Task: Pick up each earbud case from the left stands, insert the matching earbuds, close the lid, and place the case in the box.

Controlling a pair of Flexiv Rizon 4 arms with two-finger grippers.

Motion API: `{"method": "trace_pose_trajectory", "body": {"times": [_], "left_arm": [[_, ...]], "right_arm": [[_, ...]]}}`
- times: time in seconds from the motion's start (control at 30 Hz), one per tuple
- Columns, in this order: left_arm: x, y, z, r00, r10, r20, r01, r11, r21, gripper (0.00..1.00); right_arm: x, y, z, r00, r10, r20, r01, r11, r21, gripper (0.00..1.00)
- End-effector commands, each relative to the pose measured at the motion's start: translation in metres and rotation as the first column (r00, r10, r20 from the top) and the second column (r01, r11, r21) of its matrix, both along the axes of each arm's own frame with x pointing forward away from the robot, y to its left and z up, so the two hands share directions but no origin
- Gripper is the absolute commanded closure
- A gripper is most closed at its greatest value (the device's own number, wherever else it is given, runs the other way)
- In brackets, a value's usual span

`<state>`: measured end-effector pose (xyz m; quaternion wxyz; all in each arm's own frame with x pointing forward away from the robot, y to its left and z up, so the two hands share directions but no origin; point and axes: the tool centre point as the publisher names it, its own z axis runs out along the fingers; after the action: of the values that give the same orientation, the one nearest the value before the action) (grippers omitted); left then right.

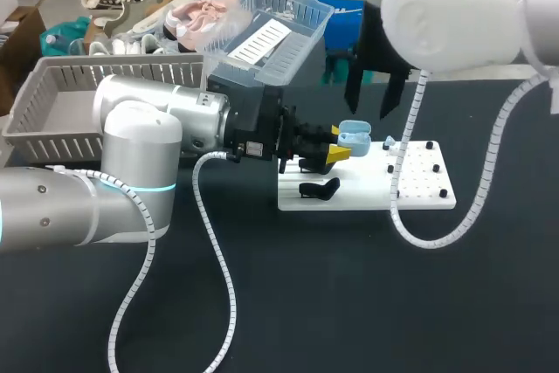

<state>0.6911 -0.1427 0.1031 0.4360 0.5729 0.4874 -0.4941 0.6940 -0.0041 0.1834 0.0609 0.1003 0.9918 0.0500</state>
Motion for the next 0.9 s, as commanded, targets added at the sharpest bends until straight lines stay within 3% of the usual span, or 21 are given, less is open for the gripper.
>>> {"method": "trace_pose_trajectory", "body": {"times": [0.03, 0.4, 0.9], "left_arm": [[0.000, 0.000, 0.000, 1.000, 0.002, 0.001, -0.002, 1.000, 0.001, 1.00], [0.000, 0.000, 0.000, 1.000, 0.002, 0.001, -0.002, 1.000, 0.001, 1.00], [0.000, 0.000, 0.000, 1.000, 0.002, 0.001, -0.002, 1.000, 0.001, 1.00]], "right_arm": [[-0.012, -0.022, -0.007, 0.992, -0.024, 0.120, 0.012, 0.995, 0.097, 0.53], [0.006, -0.051, -0.014, 0.966, -0.135, 0.218, 0.097, 0.980, 0.175, 0.55], [0.029, -0.066, -0.060, 0.969, -0.142, 0.203, 0.098, 0.972, 0.212, 0.54]]}}
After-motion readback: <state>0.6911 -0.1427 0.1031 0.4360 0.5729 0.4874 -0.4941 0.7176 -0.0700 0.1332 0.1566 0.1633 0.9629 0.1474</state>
